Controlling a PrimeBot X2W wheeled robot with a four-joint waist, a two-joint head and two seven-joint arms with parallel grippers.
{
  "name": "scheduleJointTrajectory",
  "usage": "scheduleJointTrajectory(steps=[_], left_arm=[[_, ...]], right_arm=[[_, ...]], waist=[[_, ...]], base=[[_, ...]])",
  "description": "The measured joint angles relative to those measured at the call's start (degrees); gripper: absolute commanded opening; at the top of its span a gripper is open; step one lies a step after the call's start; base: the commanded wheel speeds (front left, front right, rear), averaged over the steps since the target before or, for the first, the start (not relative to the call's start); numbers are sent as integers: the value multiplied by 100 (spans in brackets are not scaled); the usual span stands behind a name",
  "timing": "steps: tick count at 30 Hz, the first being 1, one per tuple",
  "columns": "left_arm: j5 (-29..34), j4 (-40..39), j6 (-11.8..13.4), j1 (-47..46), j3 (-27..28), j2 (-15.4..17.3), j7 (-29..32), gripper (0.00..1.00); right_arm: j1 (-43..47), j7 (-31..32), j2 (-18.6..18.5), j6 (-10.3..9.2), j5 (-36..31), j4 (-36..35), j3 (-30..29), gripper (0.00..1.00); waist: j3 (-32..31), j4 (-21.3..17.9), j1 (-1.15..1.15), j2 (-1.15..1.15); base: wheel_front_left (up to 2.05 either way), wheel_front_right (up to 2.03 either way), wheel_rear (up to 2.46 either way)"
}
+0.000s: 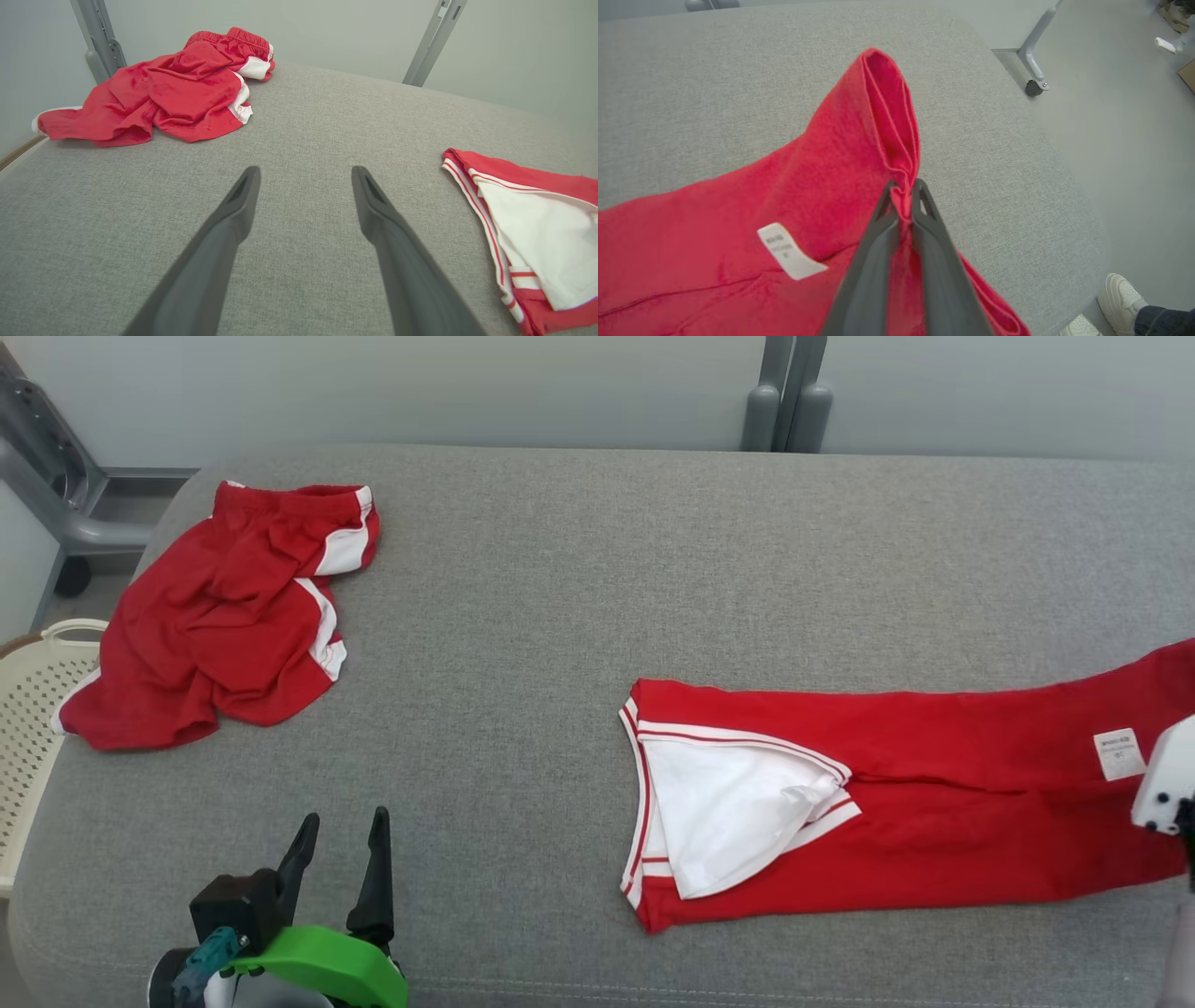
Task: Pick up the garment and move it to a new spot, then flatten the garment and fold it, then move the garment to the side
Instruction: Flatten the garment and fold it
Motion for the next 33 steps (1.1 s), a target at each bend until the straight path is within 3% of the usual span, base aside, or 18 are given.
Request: scheduleJointTrajectory(steps=[6,7,12,26,33], left_arm=[[-47,31,1,62,-10,1,-1,100],[-55,49,0,70,-16,3,-1,100],[-69,91,-10,71,-47,3,-3,100],[-97,143,-58,77,-133,13,4,100],[-98,151,-57,74,-153,9,0,100]], right_arm=[[316,375,35,0,595,-65,1207,0],[414,524,43,0,801,-98,1616,0],[511,690,45,-1,1380,-135,2449,0],[10,545,48,-1,2424,611,4224,0],[-209,372,49,-1,2782,1011,4832,0]], waist=[[-115,-24,0,0],[-150,-31,0,0],[-232,-18,0,0],[-274,196,0,0],[-228,347,0,0]], base=[[0,0,0],[0,0,0],[0,0,0],[0,0,0],[0,0,0]])
